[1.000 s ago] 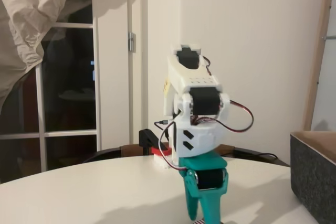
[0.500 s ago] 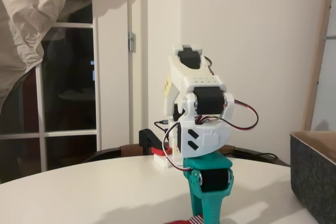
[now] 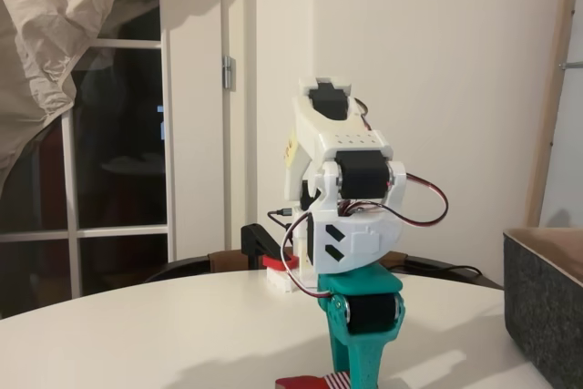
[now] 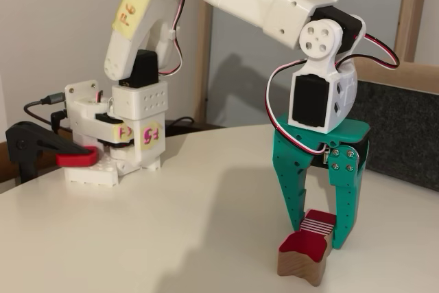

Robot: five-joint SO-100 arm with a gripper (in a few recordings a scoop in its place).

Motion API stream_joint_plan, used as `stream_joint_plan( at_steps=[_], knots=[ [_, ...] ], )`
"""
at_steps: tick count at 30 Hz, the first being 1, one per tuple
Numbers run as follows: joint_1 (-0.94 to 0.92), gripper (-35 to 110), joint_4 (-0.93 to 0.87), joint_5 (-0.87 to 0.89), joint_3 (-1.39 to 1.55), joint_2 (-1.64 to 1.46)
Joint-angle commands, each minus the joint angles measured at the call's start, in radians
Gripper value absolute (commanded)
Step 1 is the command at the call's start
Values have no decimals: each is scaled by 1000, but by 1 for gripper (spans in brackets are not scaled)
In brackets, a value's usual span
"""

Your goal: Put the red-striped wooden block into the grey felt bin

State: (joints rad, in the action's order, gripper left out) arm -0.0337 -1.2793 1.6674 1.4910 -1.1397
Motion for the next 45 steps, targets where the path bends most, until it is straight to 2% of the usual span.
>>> stream_joint_plan(
  at_steps=[1,30,35,40,45],
  knots=[
    [-14,5,-11,14,-32,-40],
    [-9,6,-8,-144,-40,-683],
    [11,4,51,-153,-41,-807],
    [87,5,104,-163,-43,-893],
    [258,5,114,-210,-46,-920]
  ],
)
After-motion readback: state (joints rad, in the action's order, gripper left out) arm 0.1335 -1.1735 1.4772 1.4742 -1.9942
